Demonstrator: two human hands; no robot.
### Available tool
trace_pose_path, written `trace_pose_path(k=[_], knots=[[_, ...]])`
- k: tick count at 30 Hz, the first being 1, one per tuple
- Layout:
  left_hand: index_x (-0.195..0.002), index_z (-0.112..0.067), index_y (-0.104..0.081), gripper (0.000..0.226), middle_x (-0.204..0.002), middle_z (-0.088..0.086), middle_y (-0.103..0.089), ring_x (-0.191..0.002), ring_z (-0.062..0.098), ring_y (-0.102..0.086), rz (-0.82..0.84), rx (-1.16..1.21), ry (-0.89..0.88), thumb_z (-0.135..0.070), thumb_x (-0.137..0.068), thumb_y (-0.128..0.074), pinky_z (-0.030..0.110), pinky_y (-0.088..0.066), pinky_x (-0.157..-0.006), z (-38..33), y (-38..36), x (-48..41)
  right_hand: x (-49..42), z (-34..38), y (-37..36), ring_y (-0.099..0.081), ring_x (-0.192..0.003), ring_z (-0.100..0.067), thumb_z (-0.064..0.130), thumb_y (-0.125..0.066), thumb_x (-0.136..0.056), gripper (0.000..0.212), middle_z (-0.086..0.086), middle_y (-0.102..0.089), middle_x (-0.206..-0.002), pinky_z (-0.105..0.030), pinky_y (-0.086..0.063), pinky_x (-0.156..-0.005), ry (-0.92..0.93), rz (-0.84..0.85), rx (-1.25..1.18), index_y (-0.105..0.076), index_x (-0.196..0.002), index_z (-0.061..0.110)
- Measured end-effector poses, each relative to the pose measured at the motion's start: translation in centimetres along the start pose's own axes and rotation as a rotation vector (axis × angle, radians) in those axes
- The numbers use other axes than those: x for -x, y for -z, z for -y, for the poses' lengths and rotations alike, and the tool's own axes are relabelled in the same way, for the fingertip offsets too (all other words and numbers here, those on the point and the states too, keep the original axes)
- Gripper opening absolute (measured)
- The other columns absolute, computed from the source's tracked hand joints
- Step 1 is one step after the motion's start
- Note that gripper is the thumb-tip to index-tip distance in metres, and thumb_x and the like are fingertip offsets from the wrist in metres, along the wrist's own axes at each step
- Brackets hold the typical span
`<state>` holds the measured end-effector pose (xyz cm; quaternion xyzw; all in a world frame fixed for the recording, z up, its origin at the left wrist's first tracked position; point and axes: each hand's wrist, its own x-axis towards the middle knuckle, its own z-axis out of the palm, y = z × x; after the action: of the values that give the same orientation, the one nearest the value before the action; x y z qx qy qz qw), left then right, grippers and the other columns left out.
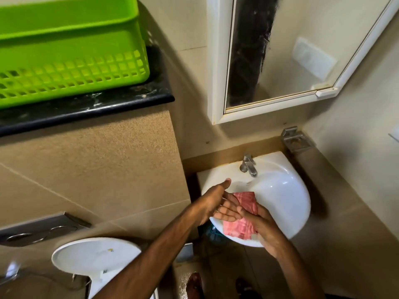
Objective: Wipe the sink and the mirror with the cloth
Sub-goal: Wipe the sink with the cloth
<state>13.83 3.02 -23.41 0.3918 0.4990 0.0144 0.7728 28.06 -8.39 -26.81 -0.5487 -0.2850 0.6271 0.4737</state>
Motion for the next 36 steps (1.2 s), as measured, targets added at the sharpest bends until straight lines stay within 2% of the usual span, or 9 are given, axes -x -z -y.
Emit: trace_pose_path(k=[4, 6, 11, 16, 19, 23, 27, 32, 36], knots=[[-0.104, 0.003, -0.072, 0.055, -0.092, 0.019, -0.077, -0.072, 0.027, -0.076, -0.227, -0.093, -0.110, -0.043, -0.104, -0.044, 0.027, -0.060, -0.057, 0.2, 0.2, -3.0, -4.2, -1.8, 3.1, -0.068, -0.119, -0.031, 0.025, -0.079, -0.083, 0.059, -0.014, -0.071, -0.128, -0.048, -0.052, -0.102, -0.106, -0.117, -0.162, -0.061, -0.137, 0.012], [-0.094, -0.007, -0.075, 0.038, -0.086, 0.009, -0.078, -0.070, 0.023, -0.076, -0.465, -0.257, -0.186, -0.038, -0.094, -0.054, 0.035, -0.063, -0.066, 1.5, 1.0, -5.3, -6.7, -2.6, 4.7, -0.067, -0.118, -0.036, 0.025, -0.078, -0.080, 0.062, -0.016, -0.070, -0.128, -0.054, -0.050, -0.105, -0.151, -0.232, -0.174, -0.059, -0.138, 0.013], [-0.110, -0.016, -0.073, 0.034, -0.113, 0.006, -0.073, -0.106, 0.028, -0.069, -0.756, -0.673, -0.103, -0.031, -0.087, -0.053, 0.034, -0.056, -0.089, 4.8, 2.9, -11.1, -13.5, -3.5, 7.1, -0.071, -0.099, -0.033, 0.022, -0.061, -0.094, 0.030, -0.016, -0.074, -0.116, -0.036, -0.056, -0.074, -0.216, -0.445, 0.126, -0.068, -0.120, 0.008], [-0.116, 0.001, -0.060, 0.032, -0.120, 0.022, -0.065, -0.114, 0.041, -0.060, -0.781, -0.732, 0.042, -0.015, -0.090, -0.051, 0.039, -0.050, -0.091, 6.6, 3.0, -15.1, -20.1, -3.1, 7.6, -0.066, -0.083, -0.023, 0.050, -0.045, -0.085, 0.042, -0.012, -0.073, -0.086, -0.033, -0.048, -0.071, 0.016, -0.191, 0.697, -0.063, -0.083, 0.012], [-0.122, 0.003, -0.055, 0.036, -0.126, 0.024, -0.059, -0.120, 0.042, -0.055, -0.838, -0.742, 0.060, -0.009, -0.089, -0.048, 0.042, -0.045, -0.099, 8.1, 3.6, -18.0, -24.5, -4.1, 7.3, -0.068, -0.108, -0.020, 0.032, -0.043, -0.081, 0.044, 0.002, -0.075, -0.113, -0.040, -0.055, -0.096, 0.335, -0.126, 0.897, -0.070, -0.115, 0.024], [-0.128, 0.002, -0.051, 0.039, -0.131, 0.024, -0.054, -0.126, 0.039, -0.049, -0.875, -0.772, 0.055, -0.008, -0.091, -0.048, 0.039, -0.037, -0.106, 9.9, 4.6, -21.3, -28.1, -7.6, 7.5, -0.044, -0.145, -0.023, -0.005, -0.045, -0.073, 0.076, 0.001, -0.054, -0.150, -0.048, -0.029, -0.122, 0.748, -0.183, 1.250, -0.054, -0.144, 0.022], [-0.133, -0.005, -0.048, 0.047, -0.128, 0.016, -0.058, -0.122, 0.034, -0.052, -0.939, -0.784, -0.086, -0.005, -0.086, -0.053, 0.036, -0.039, -0.102, 11.3, 5.7, -22.6, -30.3, -14.7, 8.9, -0.020, -0.157, -0.032, -0.004, -0.061, -0.075, 0.086, -0.009, -0.028, -0.167, -0.058, -0.020, -0.124, 0.519, -0.102, 1.362, -0.041, -0.154, 0.023], [-0.129, -0.008, -0.052, 0.044, -0.120, 0.016, -0.062, -0.115, 0.035, -0.056, -0.997, -0.757, -0.255, -0.002, -0.085, -0.056, 0.039, -0.043, -0.095, 12.9, 6.6, -23.4, -31.2, -17.8, 7.7, -0.013, -0.158, -0.032, 0.010, -0.066, -0.084, 0.083, -0.012, -0.021, -0.169, -0.062, -0.012, -0.125, 0.600, -0.203, 1.348, -0.033, -0.159, 0.023], [-0.136, -0.008, -0.047, 0.052, -0.128, 0.012, -0.059, -0.122, 0.030, -0.053, -0.978, -0.718, -0.271, -0.005, -0.085, -0.058, 0.034, -0.040, -0.102, 13.4, 7.0, -23.8, -30.9, -18.2, 5.5, -0.008, -0.159, -0.028, 0.011, -0.057, -0.087, 0.080, -0.006, -0.016, -0.171, -0.057, -0.008, -0.127, 0.651, -0.069, 1.315, -0.029, -0.160, 0.026]])
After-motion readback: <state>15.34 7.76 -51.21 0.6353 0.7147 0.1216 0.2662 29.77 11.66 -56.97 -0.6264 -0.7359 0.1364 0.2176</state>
